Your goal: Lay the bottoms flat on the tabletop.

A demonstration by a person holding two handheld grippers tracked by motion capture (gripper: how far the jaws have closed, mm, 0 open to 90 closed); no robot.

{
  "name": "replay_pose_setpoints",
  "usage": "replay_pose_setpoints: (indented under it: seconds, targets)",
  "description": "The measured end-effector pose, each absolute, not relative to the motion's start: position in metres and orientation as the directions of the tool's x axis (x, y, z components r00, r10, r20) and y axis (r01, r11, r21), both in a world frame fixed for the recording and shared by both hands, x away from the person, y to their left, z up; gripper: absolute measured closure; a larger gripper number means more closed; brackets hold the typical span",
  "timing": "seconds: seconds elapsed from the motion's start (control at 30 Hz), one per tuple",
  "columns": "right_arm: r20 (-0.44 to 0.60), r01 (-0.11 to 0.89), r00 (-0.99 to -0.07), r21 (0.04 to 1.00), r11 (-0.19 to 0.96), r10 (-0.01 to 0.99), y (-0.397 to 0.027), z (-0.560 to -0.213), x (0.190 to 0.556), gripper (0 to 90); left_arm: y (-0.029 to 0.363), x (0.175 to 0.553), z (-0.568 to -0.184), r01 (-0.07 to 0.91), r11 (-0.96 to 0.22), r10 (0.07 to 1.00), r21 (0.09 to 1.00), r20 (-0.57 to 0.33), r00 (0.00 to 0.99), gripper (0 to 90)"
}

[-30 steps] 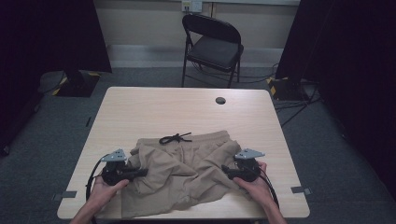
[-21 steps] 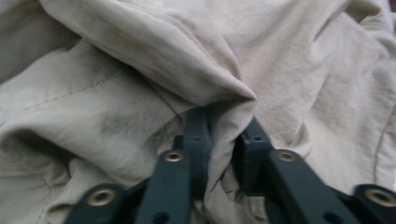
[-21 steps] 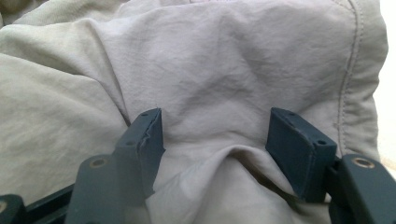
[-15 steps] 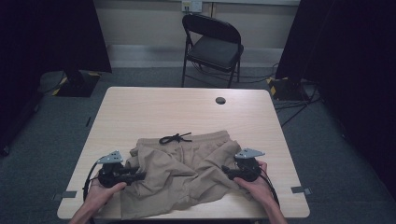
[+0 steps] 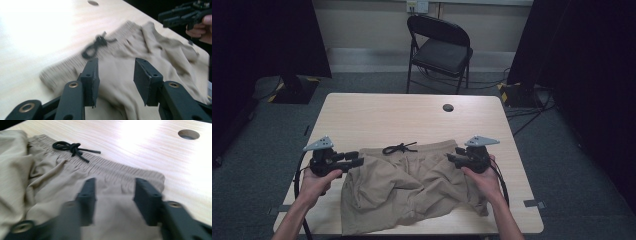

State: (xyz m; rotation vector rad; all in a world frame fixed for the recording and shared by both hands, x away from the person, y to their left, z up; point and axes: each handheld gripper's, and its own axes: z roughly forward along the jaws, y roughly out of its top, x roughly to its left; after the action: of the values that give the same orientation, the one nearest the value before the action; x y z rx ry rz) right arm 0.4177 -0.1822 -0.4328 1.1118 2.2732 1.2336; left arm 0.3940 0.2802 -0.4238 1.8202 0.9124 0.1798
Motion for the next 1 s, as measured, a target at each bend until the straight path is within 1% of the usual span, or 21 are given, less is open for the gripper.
replay_pose_setpoints:
  seconds: [0.07,0.13,0.2,0.27,0.37,0.43,0.57,0.77,0.83,0.87,0.9,0.93,1.0]
  targets:
    - [0.065,0.494,-0.644,0.796,0.349,0.762,-0.176,-0.437,0.430,70.3,0.274,0.408,-0.427,0.521,-0.149,0.663,0.841,-0.306,0.684,57.3]
    - [0.071,0.519,-0.632,0.778,0.354,0.771,-0.173,-0.445,0.440,75.0,0.264,0.421,-0.438,0.548,-0.179,0.675,0.817,-0.303,0.672,60.3]
    - [0.075,0.541,-0.622,0.761,0.358,0.779,-0.173,-0.454,0.447,76.3,0.252,0.431,-0.455,0.587,-0.226,0.697,0.777,-0.292,0.655,62.2]
    - [0.082,0.560,-0.609,0.749,0.355,0.789,-0.176,-0.463,0.449,77.5,0.248,0.433,-0.467,0.608,-0.217,0.681,0.764,-0.327,0.655,67.3]
    - [0.086,0.573,-0.598,0.741,0.350,0.797,-0.187,-0.470,0.443,77.5,0.248,0.420,-0.472,0.595,-0.230,0.642,0.770,-0.339,0.687,70.7]
    - [0.090,0.578,-0.591,0.741,0.343,0.802,-0.195,-0.471,0.437,76.8,0.252,0.408,-0.470,0.580,-0.263,0.625,0.771,-0.322,0.711,71.2]
    - [0.076,0.581,-0.594,0.729,0.362,0.801,-0.208,-0.477,0.418,73.4,0.266,0.389,-0.468,0.577,-0.278,0.622,0.768,-0.314,0.718,71.3]
    - [0.086,0.600,-0.594,0.709,0.369,0.800,-0.218,-0.487,0.398,72.4,0.280,0.370,-0.493,0.625,-0.325,0.655,0.709,-0.308,0.690,70.5]
    - [0.083,0.605,-0.597,0.700,0.380,0.798,-0.219,-0.485,0.395,72.0,0.284,0.368,-0.493,0.631,-0.317,0.653,0.708,-0.320,0.686,70.3]
    - [0.077,0.603,-0.602,0.696,0.389,0.795,-0.219,-0.485,0.393,69.9,0.284,0.368,-0.492,0.632,-0.317,0.656,0.707,-0.318,0.684,69.2]
    - [0.076,0.603,-0.604,0.695,0.392,0.793,-0.219,-0.484,0.392,66.1,0.285,0.368,-0.489,0.630,-0.309,0.663,0.713,-0.313,0.680,67.0]
    - [0.089,0.602,-0.611,0.697,0.388,0.787,-0.219,-0.483,0.392,63.9,0.286,0.369,-0.486,0.626,-0.294,0.662,0.722,-0.318,0.679,64.6]
    - [0.086,0.595,-0.613,0.704,0.387,0.785,-0.219,-0.480,0.395,58.6,0.288,0.374,-0.480,0.615,-0.272,0.662,0.740,-0.320,0.678,64.1]
